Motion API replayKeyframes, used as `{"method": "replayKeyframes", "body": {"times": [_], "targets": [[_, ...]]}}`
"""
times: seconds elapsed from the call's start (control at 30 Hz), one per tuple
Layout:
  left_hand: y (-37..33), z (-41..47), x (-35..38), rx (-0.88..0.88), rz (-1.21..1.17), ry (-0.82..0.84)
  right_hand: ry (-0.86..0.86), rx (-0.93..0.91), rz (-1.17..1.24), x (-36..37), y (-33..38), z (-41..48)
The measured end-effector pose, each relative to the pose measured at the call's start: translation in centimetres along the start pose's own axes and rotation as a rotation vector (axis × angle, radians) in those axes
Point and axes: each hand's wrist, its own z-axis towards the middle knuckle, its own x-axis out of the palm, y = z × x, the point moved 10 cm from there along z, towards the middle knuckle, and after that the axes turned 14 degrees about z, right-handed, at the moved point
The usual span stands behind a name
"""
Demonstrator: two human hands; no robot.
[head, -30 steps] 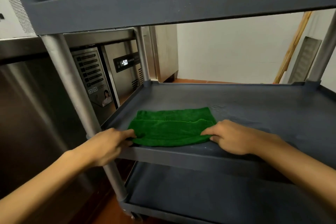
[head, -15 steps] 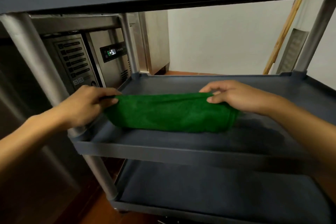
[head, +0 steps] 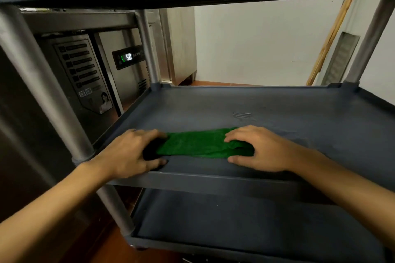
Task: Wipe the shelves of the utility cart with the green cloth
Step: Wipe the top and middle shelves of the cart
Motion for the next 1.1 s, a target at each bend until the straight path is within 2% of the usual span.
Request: {"method": "replayKeyframes", "body": {"times": [0.07,0.2,0.3,0.5,0.67,0.8,0.9,1.03,1.1], "targets": [[0.2,0.5,0.1,0.018,-0.009,-0.007,0.013,-0.003,-0.027,0.3,-0.3,0.0],[-1.3,1.3,-0.4,0.109,0.21,-0.155,-0.149,-0.125,-0.111,0.2,0.5,-0.1],[-2.1,1.0,-0.6,0.136,0.283,-0.17,-0.166,-0.175,-0.067,-0.1,1.0,-0.9],[-2.8,-2.1,-2.2,0.15,0.161,-0.162,-0.122,-0.258,-0.041,0.3,2.7,-2.8],[-3.2,-4.3,-2.2,0.151,-0.005,-0.072,-0.034,-0.196,0.131,-0.5,3.3,-4.2],[-3.1,-3.7,-2.3,0.184,-0.139,-0.01,0.024,-0.07,0.188,-1.2,2.9,-4.5],[-3.2,-2.7,-2.9,0.179,-0.192,-0.027,0.02,0.01,0.204,-2.2,2.5,-4.2],[-2.8,0.1,-4.7,0.139,-0.189,-0.087,0.062,0.205,0.358,-4.1,0.3,-3.3],[-2.4,2.3,-5.8,0.115,-0.183,-0.118,0.064,0.233,0.381,-5.5,-0.6,-2.5]]}}
